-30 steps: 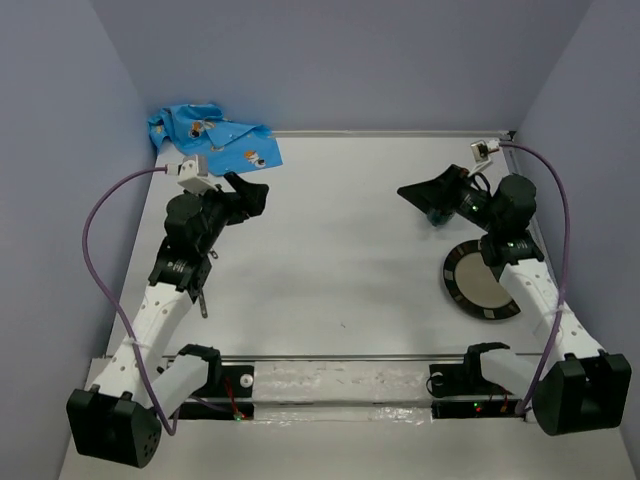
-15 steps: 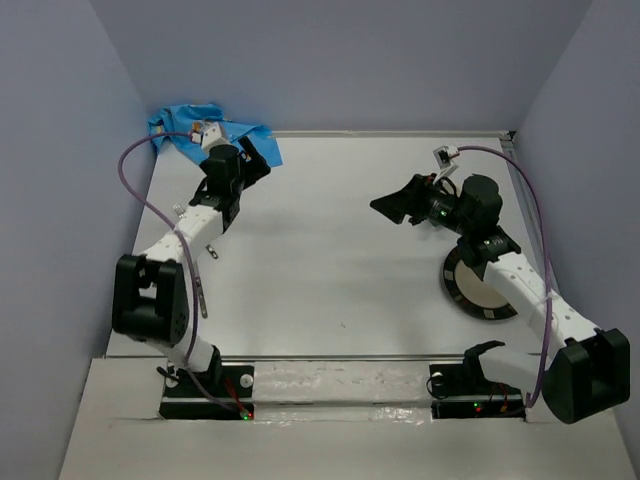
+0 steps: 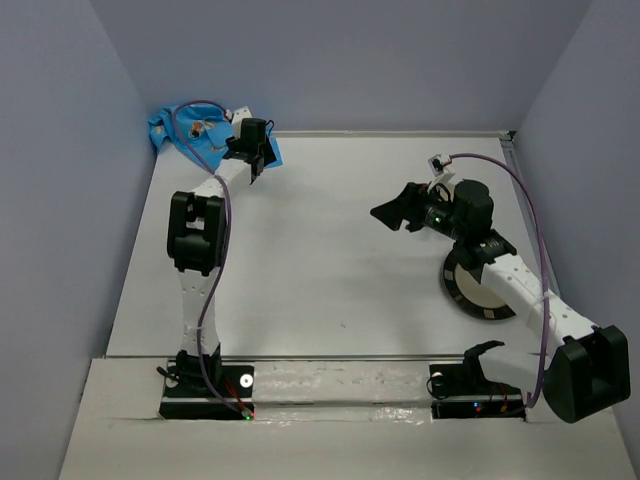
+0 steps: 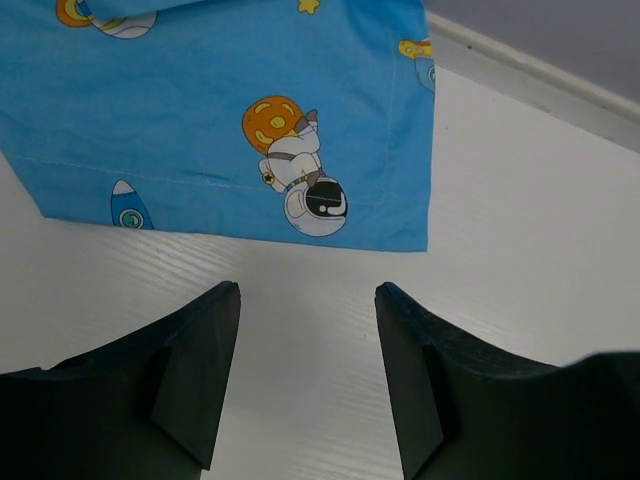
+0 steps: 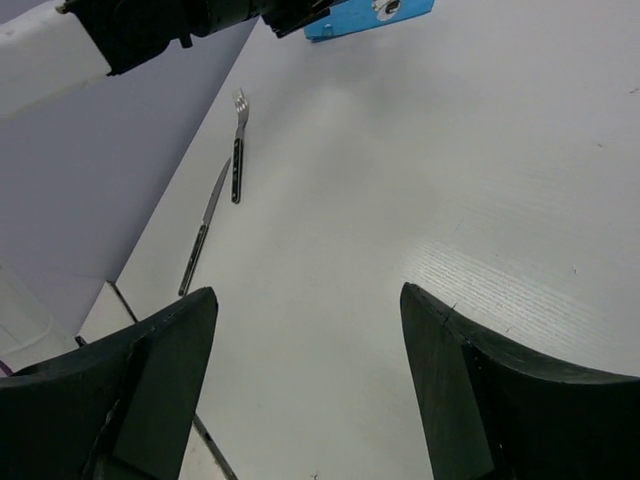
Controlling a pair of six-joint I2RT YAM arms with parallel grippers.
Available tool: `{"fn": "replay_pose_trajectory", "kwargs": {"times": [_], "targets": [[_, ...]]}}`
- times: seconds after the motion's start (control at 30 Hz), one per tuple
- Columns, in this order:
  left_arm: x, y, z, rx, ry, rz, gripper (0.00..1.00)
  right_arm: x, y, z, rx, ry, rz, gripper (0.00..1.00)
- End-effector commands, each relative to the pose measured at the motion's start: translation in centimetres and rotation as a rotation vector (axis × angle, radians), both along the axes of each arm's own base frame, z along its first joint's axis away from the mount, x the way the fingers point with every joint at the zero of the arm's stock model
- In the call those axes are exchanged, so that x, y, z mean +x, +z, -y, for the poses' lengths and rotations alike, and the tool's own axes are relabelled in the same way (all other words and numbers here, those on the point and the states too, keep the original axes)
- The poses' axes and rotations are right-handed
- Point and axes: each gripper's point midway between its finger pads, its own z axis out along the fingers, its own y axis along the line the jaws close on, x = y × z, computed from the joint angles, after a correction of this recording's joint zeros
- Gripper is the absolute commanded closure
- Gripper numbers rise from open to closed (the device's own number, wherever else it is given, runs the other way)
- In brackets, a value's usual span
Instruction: Set the dinner table for one person
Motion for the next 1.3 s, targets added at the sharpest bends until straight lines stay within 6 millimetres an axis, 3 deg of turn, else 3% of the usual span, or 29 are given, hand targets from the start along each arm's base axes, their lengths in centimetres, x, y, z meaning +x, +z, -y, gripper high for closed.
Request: {"fn": "replay_pose_trajectory", "kwargs": {"times": [0.0, 0.03, 0.23, 0.27, 0.3, 0.33, 0.37, 0.4, 0.57, 0.6, 0.63, 0.77, 0.87, 1.13, 1.27], "targets": [[0.9, 0.3, 0.3, 0.066, -0.022, -0.043, 0.32, 0.2, -0.1, -0.2, -0.031, -0.011, 0.036, 0.21], [1.4, 1.1, 0.6, 0.076, -0.030, -0.039, 0.32, 0.4, -0.4, -0.2, -0.034, -0.011, 0.030, 0.21], [3.9, 0.7, 3.2, 0.176, -0.078, -0.063, 0.30, 0.6, -1.2, -0.9, -0.051, 0.002, 0.015, 0.21], [4.2, -1.4, 3.5, 0.191, -0.083, -0.095, 0.29, 0.7, -1.2, -1.0, -0.052, 0.003, 0.016, 0.21], [4.6, -1.4, 3.9, 0.195, -0.091, -0.098, 0.29, 0.8, -1.3, -1.0, -0.055, 0.003, 0.015, 0.21], [5.3, 0.7, 4.9, 0.189, -0.105, -0.061, 0.28, 0.6, -1.3, -1.3, -0.056, 0.013, 0.017, 0.21], [5.6, -1.7, 5.4, 0.202, -0.122, -0.097, 0.28, 0.7, -1.5, -1.3, -0.058, 0.011, 0.011, 0.21], [6.2, 0.6, 6.1, 0.195, -0.128, -0.053, 0.28, 0.7, -1.5, -1.3, -0.060, 0.012, 0.015, 0.21], [6.0, -2.3, 5.5, 0.163, -0.105, -0.103, 0.30, 0.9, -1.9, -1.4, -0.063, 0.013, 0.002, 0.21], [5.9, -3.9, 5.3, 0.168, -0.103, -0.128, 0.30, 0.9, -2.1, -1.4, -0.064, 0.015, -0.002, 0.21], [6.0, -3.6, 5.4, 0.161, -0.112, -0.126, 0.31, 0.9, -2.1, -1.5, -0.062, 0.016, -0.005, 0.21], [5.8, -5.5, 6.1, 0.125, -0.164, -0.165, 0.39, 1.0, -2.3, -1.6, -0.065, 0.024, -0.006, 0.21], [5.4, -7.3, 6.2, 0.108, -0.175, -0.204, 0.39, 0.6, -1.8, -1.7, -0.060, 0.041, 0.008, 0.21], [5.7, -8.2, 4.4, 0.068, -0.155, -0.222, 0.40, 0.7, -2.0, -1.5, -0.066, 0.032, 0.006, 0.21], [5.6, -9.0, 4.0, 0.029, -0.175, -0.245, 0.61, 0.9, -2.4, -1.4, -0.081, 0.023, 0.001, 0.21]]}}
